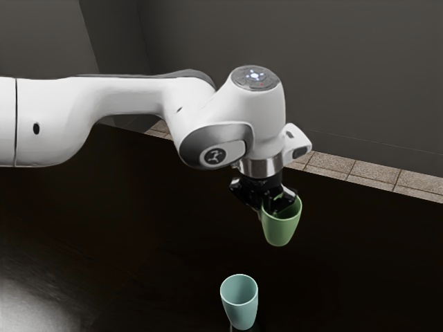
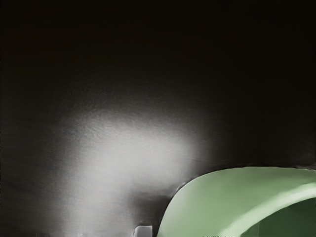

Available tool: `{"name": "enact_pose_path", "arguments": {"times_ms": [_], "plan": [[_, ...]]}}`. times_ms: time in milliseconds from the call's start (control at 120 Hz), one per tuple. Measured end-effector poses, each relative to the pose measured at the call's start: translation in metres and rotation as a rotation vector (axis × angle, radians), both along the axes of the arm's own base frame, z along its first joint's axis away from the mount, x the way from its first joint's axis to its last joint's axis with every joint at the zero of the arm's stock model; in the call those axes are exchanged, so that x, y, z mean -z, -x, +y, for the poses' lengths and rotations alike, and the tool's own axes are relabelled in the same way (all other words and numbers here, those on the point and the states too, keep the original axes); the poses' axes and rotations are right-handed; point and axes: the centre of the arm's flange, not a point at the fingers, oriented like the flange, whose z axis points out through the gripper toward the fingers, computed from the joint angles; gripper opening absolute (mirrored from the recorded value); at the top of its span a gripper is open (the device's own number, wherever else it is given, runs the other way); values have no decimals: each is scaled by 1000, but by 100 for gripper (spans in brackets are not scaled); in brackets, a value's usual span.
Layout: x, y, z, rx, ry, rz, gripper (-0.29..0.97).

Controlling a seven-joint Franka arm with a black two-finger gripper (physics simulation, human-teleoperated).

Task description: Place the left cup onto the right cup

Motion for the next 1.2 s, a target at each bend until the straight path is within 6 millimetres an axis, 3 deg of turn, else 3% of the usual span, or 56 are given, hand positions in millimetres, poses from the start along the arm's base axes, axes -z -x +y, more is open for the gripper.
{"name": "enact_pose_path", "arguments": {"times_ms": [300, 850, 1200], "plan": [[-2, 36, -8, -84, -16, -7, -10], [1, 96, 7, -258, 35, 6, -10], [-2, 112, 13, -315, 83, -31, -10]]}}
